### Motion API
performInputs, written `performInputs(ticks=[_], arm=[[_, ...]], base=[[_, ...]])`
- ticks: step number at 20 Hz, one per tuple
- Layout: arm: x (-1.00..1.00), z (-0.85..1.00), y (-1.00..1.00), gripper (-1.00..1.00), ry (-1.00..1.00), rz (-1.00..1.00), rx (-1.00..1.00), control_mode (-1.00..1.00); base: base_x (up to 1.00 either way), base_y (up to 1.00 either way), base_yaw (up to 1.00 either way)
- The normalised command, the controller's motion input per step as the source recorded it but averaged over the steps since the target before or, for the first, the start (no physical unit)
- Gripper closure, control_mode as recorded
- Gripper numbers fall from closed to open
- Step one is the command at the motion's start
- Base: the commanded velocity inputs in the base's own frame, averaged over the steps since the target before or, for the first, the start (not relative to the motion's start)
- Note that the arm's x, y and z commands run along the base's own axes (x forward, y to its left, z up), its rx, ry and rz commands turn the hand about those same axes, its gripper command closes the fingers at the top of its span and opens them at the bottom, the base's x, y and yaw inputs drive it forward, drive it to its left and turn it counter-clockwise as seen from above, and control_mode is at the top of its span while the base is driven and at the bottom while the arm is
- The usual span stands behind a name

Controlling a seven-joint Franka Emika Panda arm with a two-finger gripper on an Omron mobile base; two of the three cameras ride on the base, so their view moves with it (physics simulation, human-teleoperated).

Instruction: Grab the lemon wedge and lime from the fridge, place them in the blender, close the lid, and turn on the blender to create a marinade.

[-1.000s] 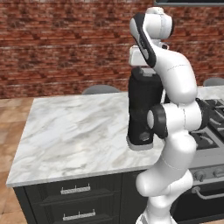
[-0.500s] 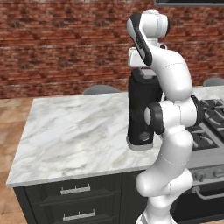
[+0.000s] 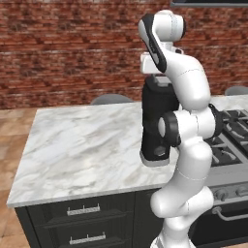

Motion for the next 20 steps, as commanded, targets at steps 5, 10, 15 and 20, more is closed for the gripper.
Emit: performInputs(ticks=[5,10,15,20], arm=[[0.22,0.00,0.09,1.00,-0.05,-0.04,0.00,-1.00],[0.02,-0.09,0.00,1.00,0.00,0.00,0.00,-1.00],[0.25,-0.48,0.00,1.00,-0.12,0.00,-0.03,-1.00],[0.30,-0.18,0.00,1.00,-0.07,0.00,-0.02,-1.00]], base=[[0.00,0.00,0.00],[0.00,0.00,0.00],[0.00,0.00,0.00],[0.00,0.00,0.00]])
